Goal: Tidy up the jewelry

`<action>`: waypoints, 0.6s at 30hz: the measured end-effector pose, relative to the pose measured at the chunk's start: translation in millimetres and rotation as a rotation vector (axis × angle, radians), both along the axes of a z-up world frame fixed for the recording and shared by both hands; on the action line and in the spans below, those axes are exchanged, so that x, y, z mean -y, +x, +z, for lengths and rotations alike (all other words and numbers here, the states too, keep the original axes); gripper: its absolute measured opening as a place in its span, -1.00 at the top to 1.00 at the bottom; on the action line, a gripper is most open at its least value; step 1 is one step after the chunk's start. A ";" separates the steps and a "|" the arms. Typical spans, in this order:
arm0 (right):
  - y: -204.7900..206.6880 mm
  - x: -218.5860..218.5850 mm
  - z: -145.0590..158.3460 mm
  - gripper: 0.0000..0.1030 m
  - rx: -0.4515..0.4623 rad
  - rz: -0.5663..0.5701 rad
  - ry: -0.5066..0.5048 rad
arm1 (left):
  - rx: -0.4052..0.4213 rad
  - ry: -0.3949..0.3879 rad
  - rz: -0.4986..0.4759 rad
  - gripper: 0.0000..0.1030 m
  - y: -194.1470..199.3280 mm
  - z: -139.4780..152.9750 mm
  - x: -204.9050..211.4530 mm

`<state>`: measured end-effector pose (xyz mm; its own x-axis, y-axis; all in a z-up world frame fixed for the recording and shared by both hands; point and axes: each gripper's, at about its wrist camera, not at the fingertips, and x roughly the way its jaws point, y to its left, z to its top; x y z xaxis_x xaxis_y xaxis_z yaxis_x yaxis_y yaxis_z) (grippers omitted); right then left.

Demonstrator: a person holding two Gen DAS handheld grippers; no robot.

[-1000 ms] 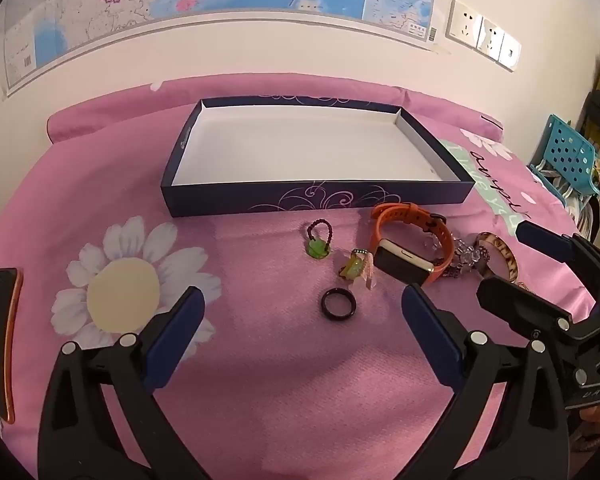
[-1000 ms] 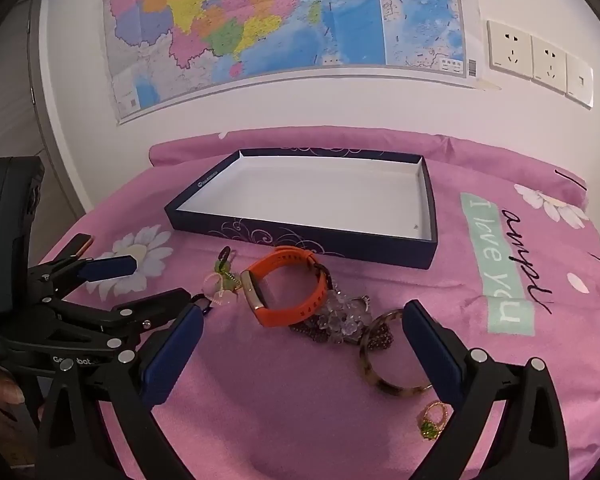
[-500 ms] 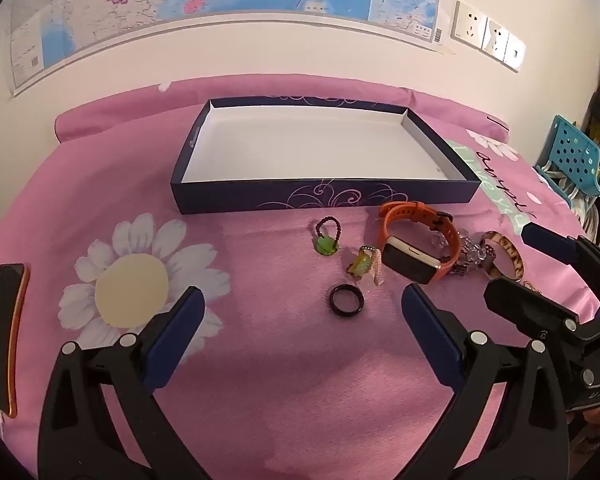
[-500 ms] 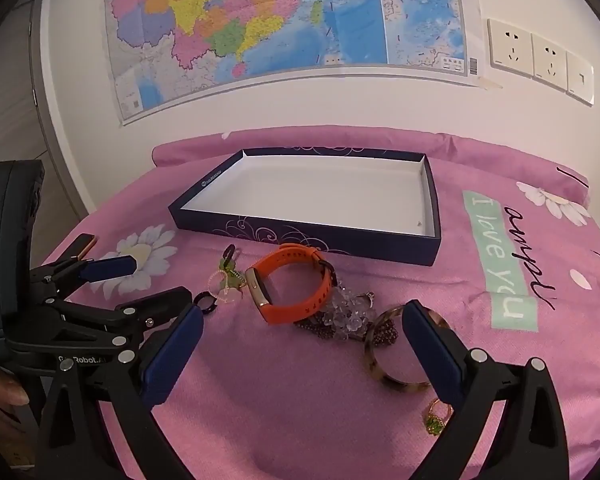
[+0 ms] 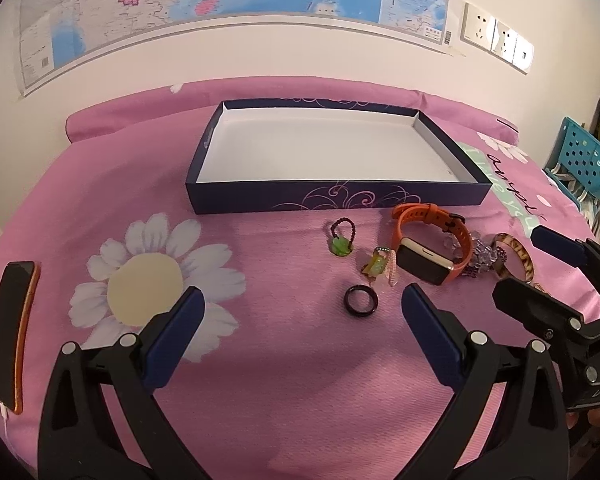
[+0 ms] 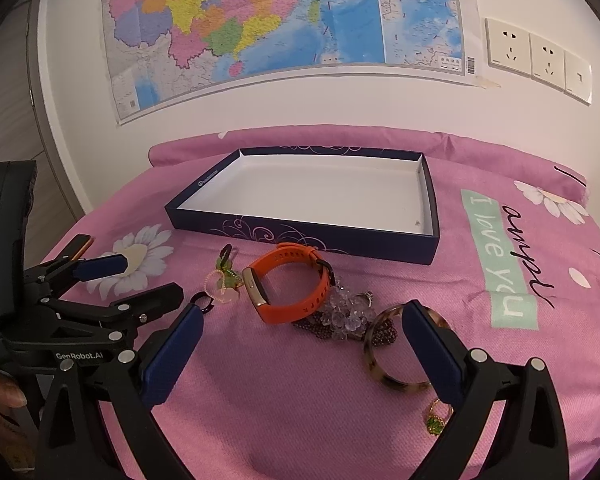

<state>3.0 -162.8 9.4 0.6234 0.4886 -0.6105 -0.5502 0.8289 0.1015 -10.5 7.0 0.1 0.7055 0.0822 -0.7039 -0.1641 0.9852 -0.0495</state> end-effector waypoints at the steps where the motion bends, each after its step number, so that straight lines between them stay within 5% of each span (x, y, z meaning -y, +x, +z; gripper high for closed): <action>1: 0.6 -0.3 -0.3 -0.87 -0.002 0.000 0.000 | 0.001 0.001 0.002 -0.89 -0.4 -0.2 0.0; 18: -0.8 1.1 0.1 -0.87 0.012 -0.011 -0.004 | 0.013 0.018 0.017 -0.89 -4.0 0.9 -1.1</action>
<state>2.1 -163.8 9.5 0.6359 0.4794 -0.6048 -0.5425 0.8350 0.0915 -14.5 8.1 0.9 0.7133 0.1064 -0.6928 -0.1798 0.9831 -0.0342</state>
